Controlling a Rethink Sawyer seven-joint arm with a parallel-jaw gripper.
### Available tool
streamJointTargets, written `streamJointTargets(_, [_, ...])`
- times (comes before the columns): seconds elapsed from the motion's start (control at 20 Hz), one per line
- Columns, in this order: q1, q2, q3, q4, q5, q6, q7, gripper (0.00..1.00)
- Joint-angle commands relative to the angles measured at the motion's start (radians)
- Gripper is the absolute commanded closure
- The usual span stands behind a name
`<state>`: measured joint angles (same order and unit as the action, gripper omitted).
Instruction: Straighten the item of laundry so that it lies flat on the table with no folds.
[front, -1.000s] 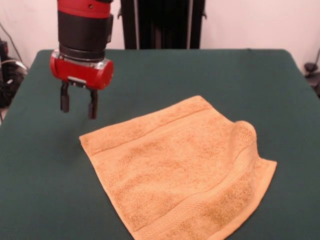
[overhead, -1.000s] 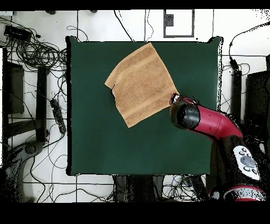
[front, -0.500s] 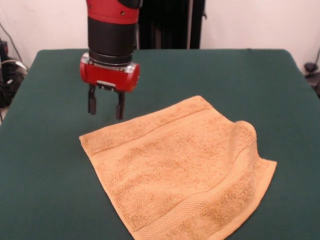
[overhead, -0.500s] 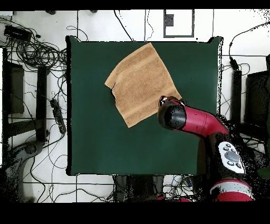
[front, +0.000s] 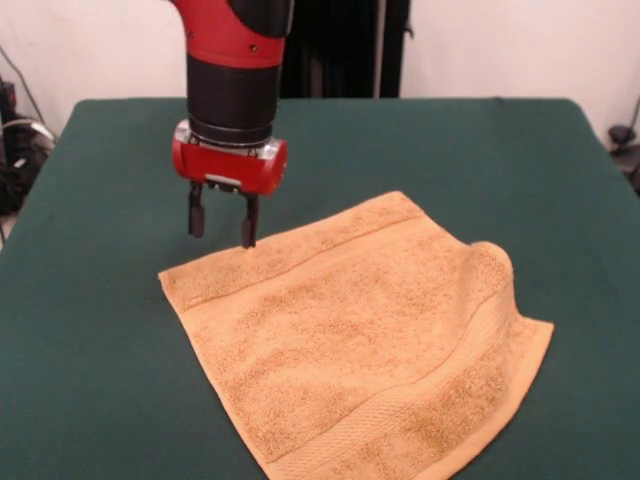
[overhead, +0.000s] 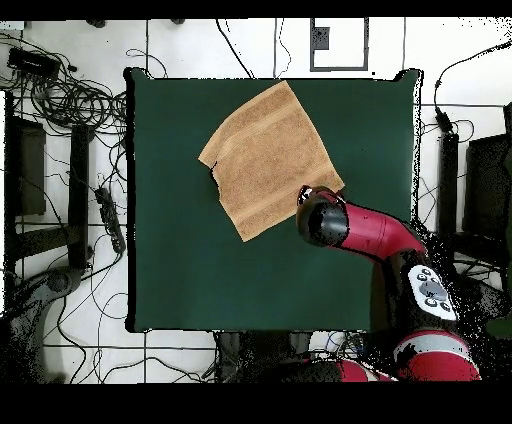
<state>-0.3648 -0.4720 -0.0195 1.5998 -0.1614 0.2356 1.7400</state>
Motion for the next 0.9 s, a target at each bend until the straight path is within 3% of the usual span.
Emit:
streamJointTargets(0.05, [0.000,0.114,0.114,0.024,0.039,-0.044,0.159,0.00])
streamJointTargets(0.5, [-0.039,0.200,0.166,-0.031,0.028,-0.082,0.131,0.00])
streamJointTargets(0.85, [-0.048,0.214,0.153,-0.076,0.008,-0.057,0.098,0.00])
streamJointTargets(0.9, [-0.048,0.213,0.148,-0.080,0.006,-0.055,0.095,1.00])
